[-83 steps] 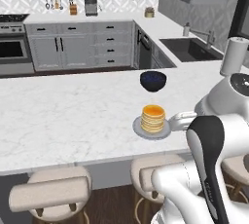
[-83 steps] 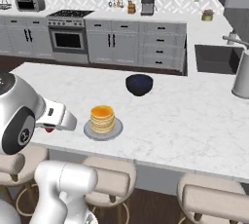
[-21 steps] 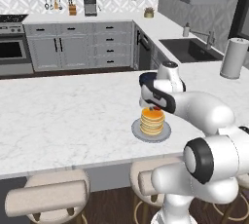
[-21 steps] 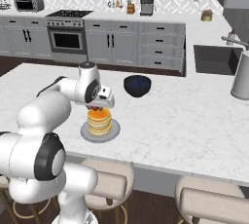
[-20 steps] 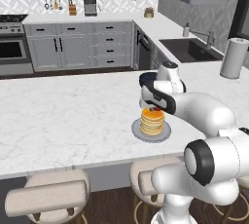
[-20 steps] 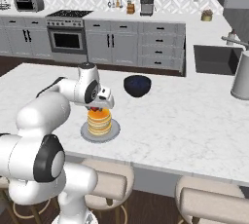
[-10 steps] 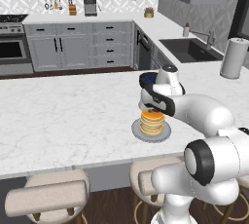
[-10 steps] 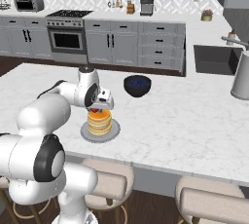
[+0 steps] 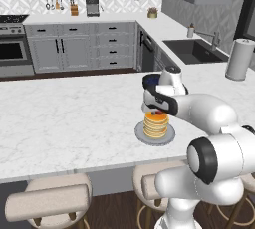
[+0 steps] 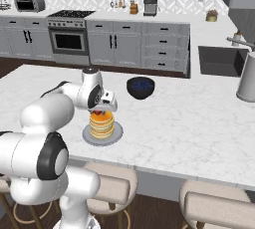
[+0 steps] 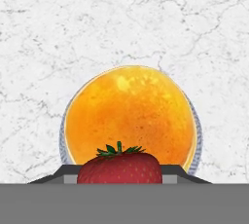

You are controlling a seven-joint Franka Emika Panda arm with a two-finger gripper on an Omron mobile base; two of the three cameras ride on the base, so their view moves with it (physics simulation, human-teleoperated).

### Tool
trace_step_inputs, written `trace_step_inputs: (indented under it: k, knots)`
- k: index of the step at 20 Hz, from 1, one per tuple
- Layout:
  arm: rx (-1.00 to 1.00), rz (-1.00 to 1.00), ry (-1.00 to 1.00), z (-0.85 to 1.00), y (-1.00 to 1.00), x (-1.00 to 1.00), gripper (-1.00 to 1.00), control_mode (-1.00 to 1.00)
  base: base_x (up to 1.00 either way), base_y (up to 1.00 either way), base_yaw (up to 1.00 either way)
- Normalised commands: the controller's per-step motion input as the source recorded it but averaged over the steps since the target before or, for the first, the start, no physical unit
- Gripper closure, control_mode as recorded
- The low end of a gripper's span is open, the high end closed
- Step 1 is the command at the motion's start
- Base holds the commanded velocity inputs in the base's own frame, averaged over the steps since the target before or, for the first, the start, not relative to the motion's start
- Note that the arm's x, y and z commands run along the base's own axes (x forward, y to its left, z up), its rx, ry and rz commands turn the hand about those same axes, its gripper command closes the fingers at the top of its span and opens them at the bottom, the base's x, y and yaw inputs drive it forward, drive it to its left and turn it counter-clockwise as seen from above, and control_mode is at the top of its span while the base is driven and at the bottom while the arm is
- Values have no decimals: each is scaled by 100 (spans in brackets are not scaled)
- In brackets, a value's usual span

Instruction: Take the strawberry from the fridge and place it on top of the pancake, located on the dining counter.

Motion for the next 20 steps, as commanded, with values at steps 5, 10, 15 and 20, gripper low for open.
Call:
trace_step_inputs:
  k: [5,10,15,20]
  knots:
    - [0,0,1,-17,1,0,100,-100,0,0,0]
    - [0,0,5,-18,0,0,100,-100,0,0,0]
    - [0,0,5,-11,0,0,100,-100,0,0,0]
    - [0,0,1,2,0,0,100,-100,0,0,0]
